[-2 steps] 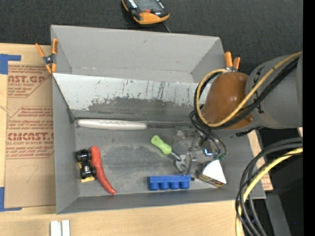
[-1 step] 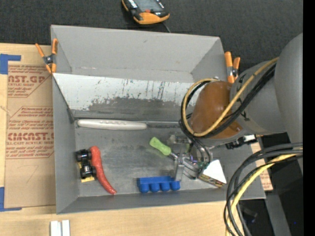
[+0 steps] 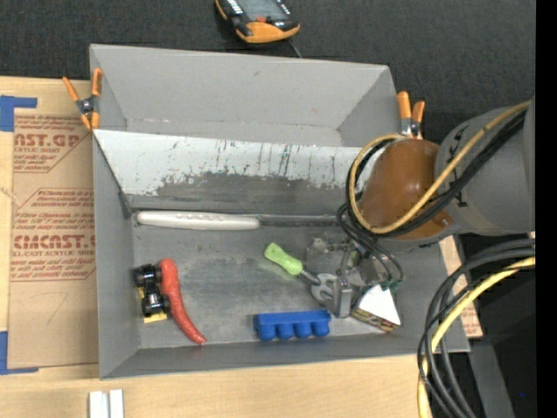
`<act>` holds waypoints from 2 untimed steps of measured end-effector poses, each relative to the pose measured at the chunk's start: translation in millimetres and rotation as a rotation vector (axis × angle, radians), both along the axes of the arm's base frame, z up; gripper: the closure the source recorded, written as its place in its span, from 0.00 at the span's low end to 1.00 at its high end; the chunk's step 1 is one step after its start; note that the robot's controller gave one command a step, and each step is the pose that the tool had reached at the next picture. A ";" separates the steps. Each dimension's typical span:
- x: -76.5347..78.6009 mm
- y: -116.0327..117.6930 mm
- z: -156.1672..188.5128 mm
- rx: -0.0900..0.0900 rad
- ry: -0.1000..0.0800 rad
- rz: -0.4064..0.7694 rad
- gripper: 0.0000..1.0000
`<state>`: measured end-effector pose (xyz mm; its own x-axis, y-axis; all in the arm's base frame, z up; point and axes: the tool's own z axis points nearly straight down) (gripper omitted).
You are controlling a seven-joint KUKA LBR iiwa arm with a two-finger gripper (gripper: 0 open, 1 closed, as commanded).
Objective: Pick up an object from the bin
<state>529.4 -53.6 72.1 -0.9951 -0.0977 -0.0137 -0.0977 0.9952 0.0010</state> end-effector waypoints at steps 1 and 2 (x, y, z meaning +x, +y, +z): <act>-41.3 -10.0 -1.8 -0.002 -0.008 0.020 0.00; -29.2 -32.8 -2.4 -0.006 -0.009 0.048 0.00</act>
Offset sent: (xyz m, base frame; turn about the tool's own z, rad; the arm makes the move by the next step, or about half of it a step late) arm -0.0297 -0.0328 -0.0021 -0.0485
